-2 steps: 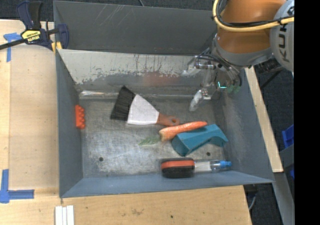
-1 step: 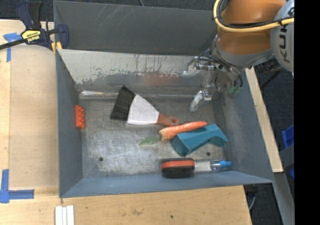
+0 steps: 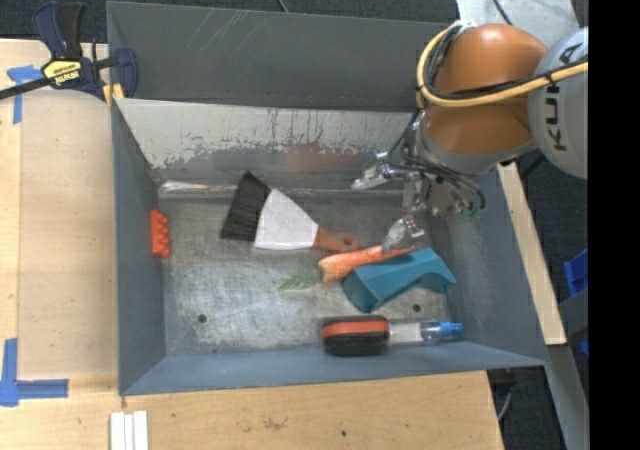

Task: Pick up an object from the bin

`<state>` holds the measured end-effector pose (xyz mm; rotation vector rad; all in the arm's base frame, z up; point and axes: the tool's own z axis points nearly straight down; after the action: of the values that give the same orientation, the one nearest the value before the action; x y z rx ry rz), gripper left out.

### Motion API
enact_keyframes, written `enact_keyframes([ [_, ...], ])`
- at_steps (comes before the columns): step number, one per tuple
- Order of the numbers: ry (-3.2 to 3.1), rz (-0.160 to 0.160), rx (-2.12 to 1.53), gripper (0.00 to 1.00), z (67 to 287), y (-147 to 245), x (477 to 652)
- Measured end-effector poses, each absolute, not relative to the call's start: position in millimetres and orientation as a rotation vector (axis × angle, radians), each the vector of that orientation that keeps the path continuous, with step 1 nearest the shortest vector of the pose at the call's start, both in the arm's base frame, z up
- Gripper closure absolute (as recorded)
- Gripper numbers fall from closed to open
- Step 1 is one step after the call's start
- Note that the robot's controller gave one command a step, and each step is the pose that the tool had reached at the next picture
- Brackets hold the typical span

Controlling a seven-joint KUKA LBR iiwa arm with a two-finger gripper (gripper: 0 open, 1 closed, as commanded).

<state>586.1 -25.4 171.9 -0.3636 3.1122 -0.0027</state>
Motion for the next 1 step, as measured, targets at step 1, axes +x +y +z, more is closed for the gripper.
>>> enact_keyframes([
  [1,3.108,0.0,-0.455,0.0,140.3,1.6,575.0],
])
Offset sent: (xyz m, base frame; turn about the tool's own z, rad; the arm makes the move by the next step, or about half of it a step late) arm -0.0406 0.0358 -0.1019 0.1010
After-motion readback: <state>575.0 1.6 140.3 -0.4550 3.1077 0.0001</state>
